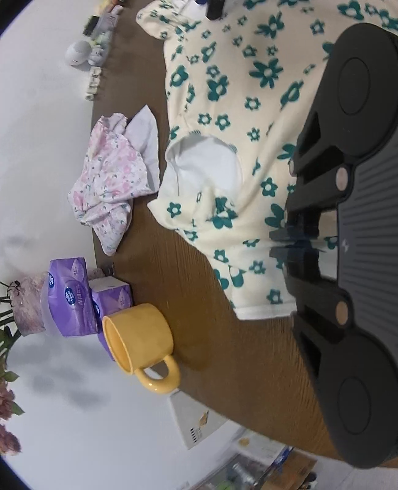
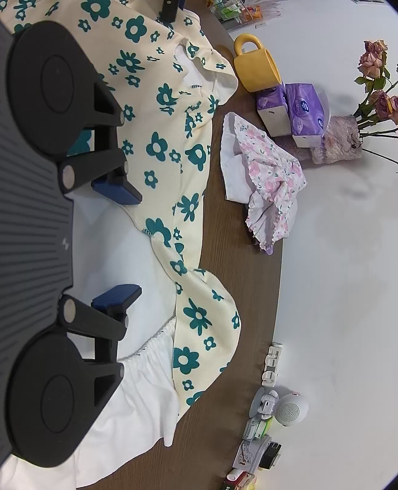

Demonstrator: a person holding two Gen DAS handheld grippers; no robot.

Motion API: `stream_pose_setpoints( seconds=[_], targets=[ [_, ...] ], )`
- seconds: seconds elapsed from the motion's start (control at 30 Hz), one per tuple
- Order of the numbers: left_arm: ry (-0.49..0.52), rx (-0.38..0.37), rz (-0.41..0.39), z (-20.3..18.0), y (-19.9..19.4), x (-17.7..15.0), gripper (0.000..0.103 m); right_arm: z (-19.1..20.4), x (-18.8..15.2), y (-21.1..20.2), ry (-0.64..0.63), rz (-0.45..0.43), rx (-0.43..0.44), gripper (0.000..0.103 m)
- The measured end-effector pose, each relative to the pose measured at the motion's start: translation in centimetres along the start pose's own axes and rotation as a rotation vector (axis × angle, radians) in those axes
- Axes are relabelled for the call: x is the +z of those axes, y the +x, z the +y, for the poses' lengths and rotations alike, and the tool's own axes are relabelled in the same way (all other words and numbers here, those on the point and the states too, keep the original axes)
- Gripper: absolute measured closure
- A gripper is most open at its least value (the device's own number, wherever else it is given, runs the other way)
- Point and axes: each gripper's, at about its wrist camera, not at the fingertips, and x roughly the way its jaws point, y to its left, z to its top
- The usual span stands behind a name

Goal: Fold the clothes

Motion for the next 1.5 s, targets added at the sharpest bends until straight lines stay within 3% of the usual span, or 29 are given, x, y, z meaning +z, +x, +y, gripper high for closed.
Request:
stream_pose_setpoints(
  seconds=[0.13, 0.27, 0.4, 0.43, 0.7, 0.77, 0.8, 0.93, 1.03, 1.13, 1.17, 1.23, 1.37, 1.5],
  targets=[
    [0.013, 0.074, -0.004, 0.2, 0.0, -0.4, 0.1, 0.0, 0.0, 0.0, 0.0, 0.0, 0.0, 0.044],
    [-0.013, 0.064, -0.006, 0.6, -0.3, -0.3, 0.096, 0.0, 0.0, 0.0, 0.0, 0.0, -0.001, 0.044],
    [-0.198, -0.069, 0.002, 3.1, -1.4, -0.2, 0.07, 0.0, 0.0, 0.0, 0.001, 0.0, -0.001, 0.044],
    [-0.233, -0.096, 0.0, 3.6, -1.8, -0.5, 0.07, 0.0, -0.1, 0.0, 0.001, -0.001, -0.001, 0.044],
    [-0.228, -0.124, 0.035, 3.6, -3.6, -3.3, 0.074, 0.1, -0.1, 0.0, -0.003, -0.001, -0.001, 0.043],
    [-0.233, -0.138, 0.049, 3.4, -3.5, -3.9, 0.083, 0.1, -0.1, 0.0, -0.003, -0.001, -0.001, 0.043],
    [-0.234, -0.14, 0.055, 3.3, -3.4, -4.1, 0.092, 0.1, -0.1, 0.0, -0.004, -0.001, -0.001, 0.043],
    [-0.167, -0.05, 0.031, 2.2, -4.0, -4.6, 0.101, 0.1, -0.1, 0.0, -0.004, -0.001, -0.001, 0.043],
    [-0.05, 0.045, 0.014, 0.8, -4.6, -4.8, 0.1, 0.1, -0.1, 0.0, -0.004, -0.001, 0.0, 0.043],
    [0.009, 0.062, 0.023, -0.1, -4.8, -5.0, 0.095, 0.1, -0.1, 0.0, -0.005, 0.0, 0.001, 0.042],
    [-0.024, 0.053, 0.027, 0.2, -5.0, -5.0, 0.092, 0.1, -0.1, 0.0, -0.005, 0.0, 0.001, 0.042],
    [-0.135, 0.024, 0.025, 1.6, -5.6, -5.1, 0.074, 0.0, -0.1, 0.0, -0.004, 0.0, 0.001, 0.042],
    [-0.324, -0.065, 0.031, 4.0, -6.5, -6.2, 0.074, 0.0, -0.1, 0.1, -0.004, 0.0, 0.001, 0.042],
    [-0.412, -0.14, 0.047, 4.7, -6.3, -6.9, 0.075, 0.1, -0.1, 0.1, -0.005, 0.0, 0.001, 0.042]
  ],
)
